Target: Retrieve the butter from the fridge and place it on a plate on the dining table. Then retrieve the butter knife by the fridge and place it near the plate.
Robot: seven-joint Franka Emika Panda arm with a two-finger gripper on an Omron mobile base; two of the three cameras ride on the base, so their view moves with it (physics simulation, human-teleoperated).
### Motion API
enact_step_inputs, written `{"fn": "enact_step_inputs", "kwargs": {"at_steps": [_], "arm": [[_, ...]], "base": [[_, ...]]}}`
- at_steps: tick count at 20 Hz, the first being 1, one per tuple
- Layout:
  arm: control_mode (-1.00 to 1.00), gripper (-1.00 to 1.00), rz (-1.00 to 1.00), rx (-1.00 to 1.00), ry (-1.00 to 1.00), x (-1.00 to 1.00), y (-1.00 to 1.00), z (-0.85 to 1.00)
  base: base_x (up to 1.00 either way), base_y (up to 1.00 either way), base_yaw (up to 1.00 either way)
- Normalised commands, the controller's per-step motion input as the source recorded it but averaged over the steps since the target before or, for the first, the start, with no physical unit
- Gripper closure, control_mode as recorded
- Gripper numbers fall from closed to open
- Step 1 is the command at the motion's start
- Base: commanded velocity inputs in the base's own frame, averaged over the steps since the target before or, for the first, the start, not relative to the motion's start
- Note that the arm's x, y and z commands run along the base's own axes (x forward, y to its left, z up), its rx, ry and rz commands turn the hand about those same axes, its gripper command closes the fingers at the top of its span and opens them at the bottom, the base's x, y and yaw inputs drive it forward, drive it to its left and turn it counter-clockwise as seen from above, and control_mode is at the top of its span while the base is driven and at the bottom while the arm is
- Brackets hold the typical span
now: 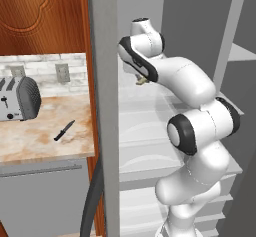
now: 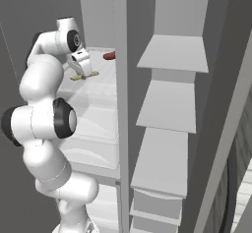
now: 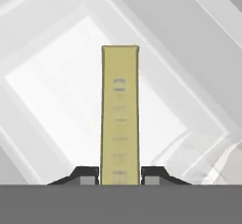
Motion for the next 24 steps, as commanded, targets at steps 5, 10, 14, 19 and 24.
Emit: {"fn": "enact_step_inputs", "kwargs": {"at_steps": [5,10,14,19,24], "arm": [[-1.00,1.00,0.17,0.00,-0.14,-0.94,-0.47,0.11],[-1.00,1.00,0.30,0.00,-0.07,-1.00,-0.08,0.04],[-1.00,1.00,0.34,0.00,0.01,-1.00,-0.02,0.11],[-1.00,1.00,0.35,0.00,0.02,-1.00,-0.12,0.34],[-1.00,1.00,0.37,0.00,0.04,-1.00,-0.13,0.03]], "base": [[0.00,0.00,0.00],[0.00,0.00,0.00],[0.00,0.00,0.00],[0.00,0.00,0.00],[0.00,0.00,0.00]]}}
